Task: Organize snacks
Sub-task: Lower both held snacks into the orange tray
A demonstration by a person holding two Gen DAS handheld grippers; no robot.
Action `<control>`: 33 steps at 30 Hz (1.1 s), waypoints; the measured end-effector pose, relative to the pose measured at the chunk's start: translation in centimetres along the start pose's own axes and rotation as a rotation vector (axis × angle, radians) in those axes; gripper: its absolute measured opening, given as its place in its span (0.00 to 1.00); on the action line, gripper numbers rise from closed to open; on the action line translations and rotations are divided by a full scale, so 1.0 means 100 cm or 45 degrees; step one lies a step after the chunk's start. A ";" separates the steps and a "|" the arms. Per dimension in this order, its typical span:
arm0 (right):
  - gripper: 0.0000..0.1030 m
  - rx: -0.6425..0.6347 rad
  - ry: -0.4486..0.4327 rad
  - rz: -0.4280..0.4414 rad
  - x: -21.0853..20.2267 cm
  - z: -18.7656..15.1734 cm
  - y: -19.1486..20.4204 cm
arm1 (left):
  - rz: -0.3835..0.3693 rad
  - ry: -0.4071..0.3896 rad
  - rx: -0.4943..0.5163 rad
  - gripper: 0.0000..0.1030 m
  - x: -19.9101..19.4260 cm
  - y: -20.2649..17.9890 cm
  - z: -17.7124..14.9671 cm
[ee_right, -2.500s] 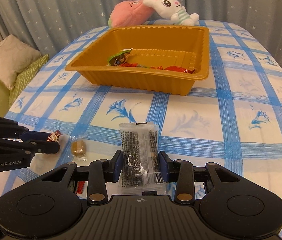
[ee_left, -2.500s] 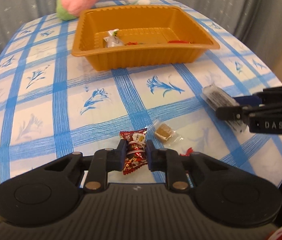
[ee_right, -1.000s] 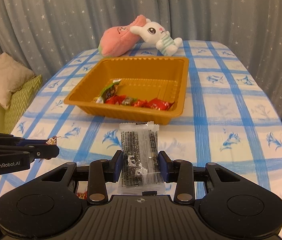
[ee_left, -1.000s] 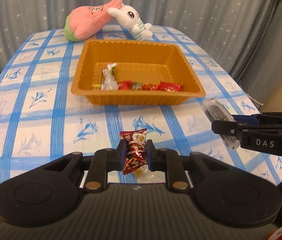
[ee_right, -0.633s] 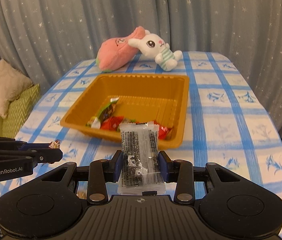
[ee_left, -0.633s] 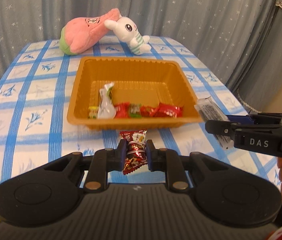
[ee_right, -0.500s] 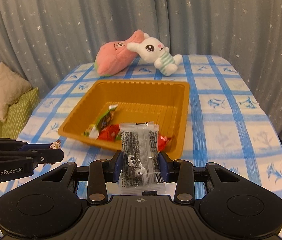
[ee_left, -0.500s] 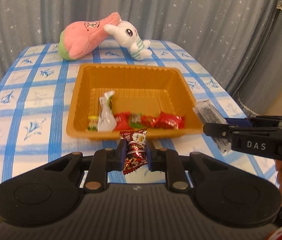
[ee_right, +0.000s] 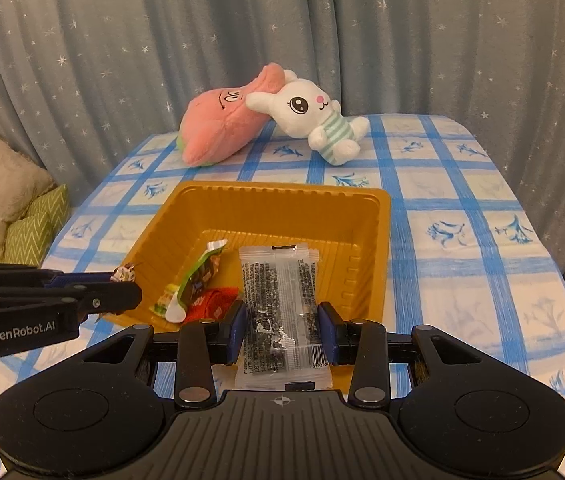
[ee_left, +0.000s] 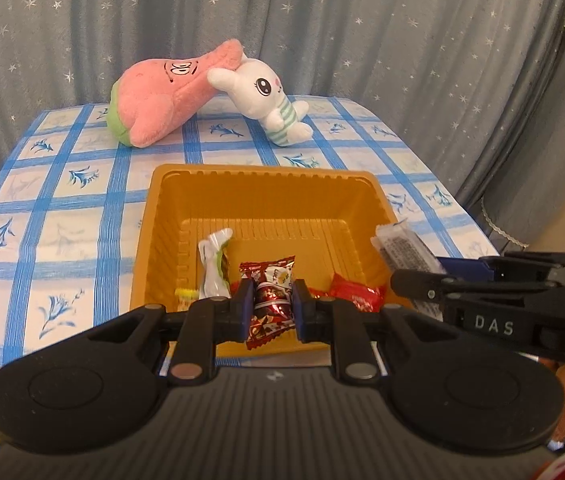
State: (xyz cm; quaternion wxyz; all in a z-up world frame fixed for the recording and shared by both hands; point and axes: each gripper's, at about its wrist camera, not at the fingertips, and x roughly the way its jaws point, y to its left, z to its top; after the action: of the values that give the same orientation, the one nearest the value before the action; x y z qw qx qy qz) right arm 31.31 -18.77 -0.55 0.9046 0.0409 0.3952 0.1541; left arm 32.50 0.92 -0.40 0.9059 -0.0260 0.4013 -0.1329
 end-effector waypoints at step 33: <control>0.38 0.018 0.051 0.009 0.053 0.020 -0.003 | 0.015 0.032 -0.081 0.18 0.050 0.032 0.024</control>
State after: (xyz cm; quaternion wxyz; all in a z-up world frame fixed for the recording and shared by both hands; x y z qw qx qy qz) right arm 36.26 -17.32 -2.93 0.8957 0.0457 0.4143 0.1551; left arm 38.16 2.54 -2.92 0.9003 -0.0507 0.4168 -0.1152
